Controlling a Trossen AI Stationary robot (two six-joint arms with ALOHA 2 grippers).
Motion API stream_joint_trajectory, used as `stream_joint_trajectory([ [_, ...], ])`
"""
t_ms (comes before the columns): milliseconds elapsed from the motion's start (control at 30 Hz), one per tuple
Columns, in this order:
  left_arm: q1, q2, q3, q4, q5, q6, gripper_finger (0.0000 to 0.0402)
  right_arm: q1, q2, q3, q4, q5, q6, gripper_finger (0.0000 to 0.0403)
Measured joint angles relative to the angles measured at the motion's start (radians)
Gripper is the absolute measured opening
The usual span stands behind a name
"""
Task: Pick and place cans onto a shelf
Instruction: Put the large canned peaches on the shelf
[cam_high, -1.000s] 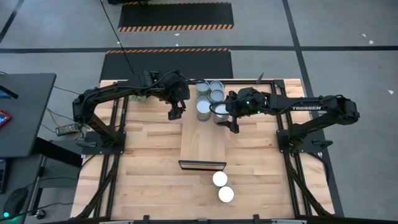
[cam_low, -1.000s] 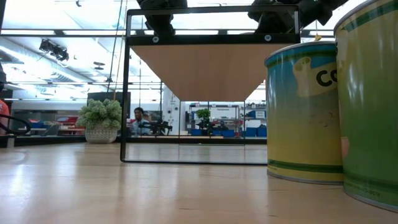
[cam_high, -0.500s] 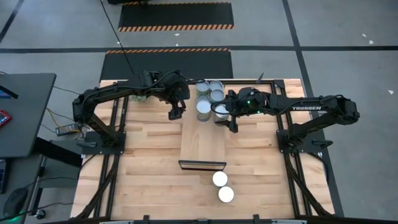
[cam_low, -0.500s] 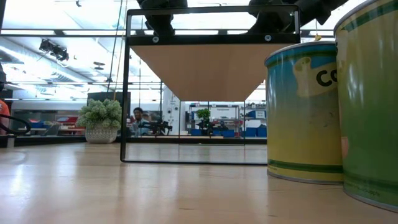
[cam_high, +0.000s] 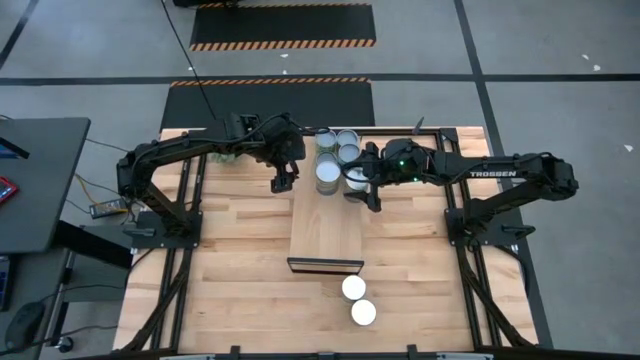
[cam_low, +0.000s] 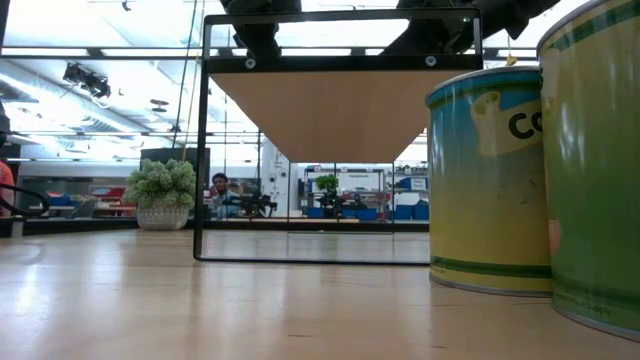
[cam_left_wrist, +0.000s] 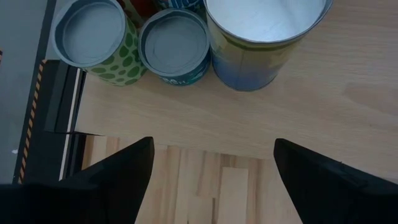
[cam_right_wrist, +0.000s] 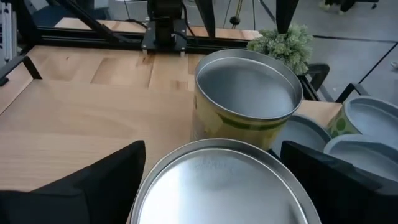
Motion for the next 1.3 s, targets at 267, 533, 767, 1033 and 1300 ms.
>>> stream_joint_trajectory([
  [267,0.0,0.0,0.0,0.0,0.0,0.002,0.0337,0.0,0.0,0.0,0.031,0.0,-0.023,0.0381],
  [533,0.0,0.0,0.0,0.0,0.0,0.002,0.0337,0.0,0.0,0.0,0.054,0.0,-0.023,0.0381],
  [767,0.0,0.0,0.0,0.0,0.0,0.001,0.0337,-0.01,-0.005,0.055,0.036,0.0,-0.026,0.0381],
  [1033,0.0,0.0,0.0,-0.001,0.0,-0.005,0.0337,-0.011,-0.005,0.19,-0.122,-0.006,-0.027,0.038],
  [1300,0.0,0.0,0.0,0.0,0.0,-0.005,0.0337,-0.011,-0.071,0.307,-0.377,0.035,-0.034,0.0369],
])
